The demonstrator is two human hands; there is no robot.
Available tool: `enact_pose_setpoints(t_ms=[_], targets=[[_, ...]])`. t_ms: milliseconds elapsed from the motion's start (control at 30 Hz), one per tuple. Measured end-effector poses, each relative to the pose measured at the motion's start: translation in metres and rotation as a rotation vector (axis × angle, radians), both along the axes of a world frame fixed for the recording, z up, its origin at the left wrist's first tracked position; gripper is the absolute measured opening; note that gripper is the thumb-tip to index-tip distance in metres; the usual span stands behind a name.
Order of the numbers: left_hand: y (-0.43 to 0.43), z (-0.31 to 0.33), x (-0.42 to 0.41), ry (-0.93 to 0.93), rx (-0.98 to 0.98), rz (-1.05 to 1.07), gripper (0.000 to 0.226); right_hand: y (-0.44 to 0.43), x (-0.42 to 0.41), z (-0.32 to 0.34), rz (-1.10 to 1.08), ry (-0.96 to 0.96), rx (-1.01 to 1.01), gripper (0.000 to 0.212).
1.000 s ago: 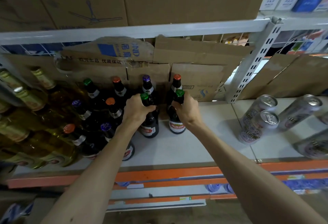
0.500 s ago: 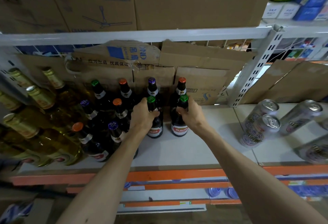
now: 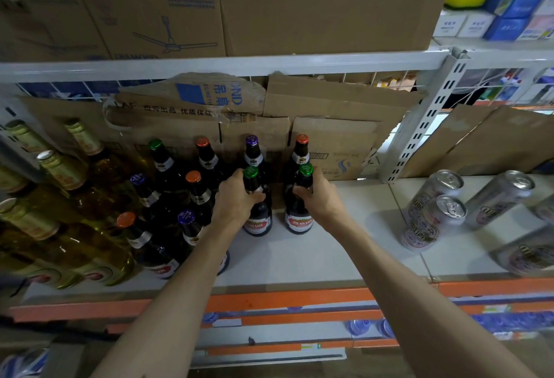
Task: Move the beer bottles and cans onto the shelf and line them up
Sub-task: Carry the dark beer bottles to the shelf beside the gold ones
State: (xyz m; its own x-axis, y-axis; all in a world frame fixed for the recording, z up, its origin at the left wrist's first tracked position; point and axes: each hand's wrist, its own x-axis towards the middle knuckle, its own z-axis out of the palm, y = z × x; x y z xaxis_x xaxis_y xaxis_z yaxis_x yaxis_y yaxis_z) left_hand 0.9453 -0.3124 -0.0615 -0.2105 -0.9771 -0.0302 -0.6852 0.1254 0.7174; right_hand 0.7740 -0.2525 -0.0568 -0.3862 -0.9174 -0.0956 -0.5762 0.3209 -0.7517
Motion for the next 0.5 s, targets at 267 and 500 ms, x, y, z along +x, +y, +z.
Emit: enact_pose_setpoints(t_ms=[267, 500], targets=[[0.003, 0.001, -0.003, 0.001, 0.004, 0.036, 0.044, -0.001, 0.000, -0.004, 0.013, 0.002, -0.025, 0.031], [0.014, 0.029, -0.007, 0.128, 0.042, 0.015, 0.072, 0.013, -0.005, 0.009, -0.034, -0.141, -0.086, 0.055]])
